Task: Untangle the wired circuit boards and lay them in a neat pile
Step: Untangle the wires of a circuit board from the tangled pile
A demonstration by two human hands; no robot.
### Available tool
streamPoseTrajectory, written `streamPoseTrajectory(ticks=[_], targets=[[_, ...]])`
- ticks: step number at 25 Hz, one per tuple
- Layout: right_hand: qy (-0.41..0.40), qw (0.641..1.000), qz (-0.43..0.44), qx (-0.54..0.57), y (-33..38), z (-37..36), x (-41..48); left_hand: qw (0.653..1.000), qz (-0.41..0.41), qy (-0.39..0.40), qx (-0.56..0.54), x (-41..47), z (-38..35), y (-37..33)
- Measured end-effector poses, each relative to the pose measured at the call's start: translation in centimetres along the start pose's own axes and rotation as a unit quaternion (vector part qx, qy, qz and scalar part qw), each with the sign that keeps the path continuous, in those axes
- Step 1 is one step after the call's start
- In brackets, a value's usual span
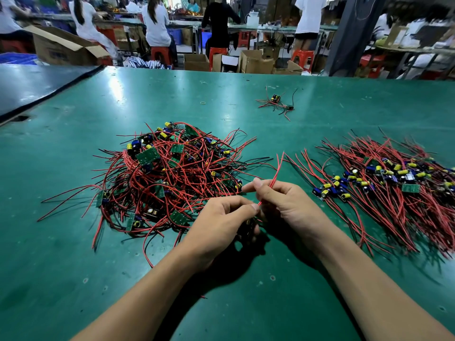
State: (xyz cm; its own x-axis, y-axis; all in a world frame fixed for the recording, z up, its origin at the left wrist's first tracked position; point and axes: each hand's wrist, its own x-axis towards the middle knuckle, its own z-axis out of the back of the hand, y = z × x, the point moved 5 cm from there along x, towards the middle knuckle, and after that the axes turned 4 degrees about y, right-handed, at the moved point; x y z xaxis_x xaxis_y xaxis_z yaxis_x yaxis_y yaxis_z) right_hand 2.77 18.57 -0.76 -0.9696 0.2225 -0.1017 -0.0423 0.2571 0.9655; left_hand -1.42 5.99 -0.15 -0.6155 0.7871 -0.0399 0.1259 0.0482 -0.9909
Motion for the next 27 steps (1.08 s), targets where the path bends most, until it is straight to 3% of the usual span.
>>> streamPoseTrajectory(ticks=[7, 11, 13, 17, 24, 26, 27], targets=[[-0.124, 0.981, 0.113, -0.099, 1.4, 2.3, 0.2, 1.000, 0.009, 0.013, -0.012, 0.1, 0.2, -0.2], [-0.193, 0.936, 0.181, -0.234, 2.8, 3.7, -0.1, 0.999, 0.015, 0.022, -0.018, 0.1, 0.1, -0.3], [-0.223, 0.912, 0.179, -0.292, 2.8, 4.0, 0.0, 0.999, 0.018, 0.020, -0.017, 0.2, 0.1, -0.3], [-0.265, 0.906, 0.160, -0.290, 2.1, 4.6, 0.6, 1.000, 0.022, 0.016, -0.014, 0.3, 0.0, -0.4], [-0.181, 0.974, 0.090, -0.100, 1.4, 4.2, 1.3, 0.999, 0.017, -0.021, -0.040, 0.1, 0.3, -0.6], [-0.168, 0.972, 0.100, -0.128, 1.8, 3.7, 0.9, 0.998, 0.008, -0.029, -0.051, 0.0, 0.4, -0.8], [-0.168, 0.957, 0.134, -0.193, 2.2, 3.3, 0.5, 0.998, 0.003, -0.030, -0.051, -0.1, 0.4, -1.0]])
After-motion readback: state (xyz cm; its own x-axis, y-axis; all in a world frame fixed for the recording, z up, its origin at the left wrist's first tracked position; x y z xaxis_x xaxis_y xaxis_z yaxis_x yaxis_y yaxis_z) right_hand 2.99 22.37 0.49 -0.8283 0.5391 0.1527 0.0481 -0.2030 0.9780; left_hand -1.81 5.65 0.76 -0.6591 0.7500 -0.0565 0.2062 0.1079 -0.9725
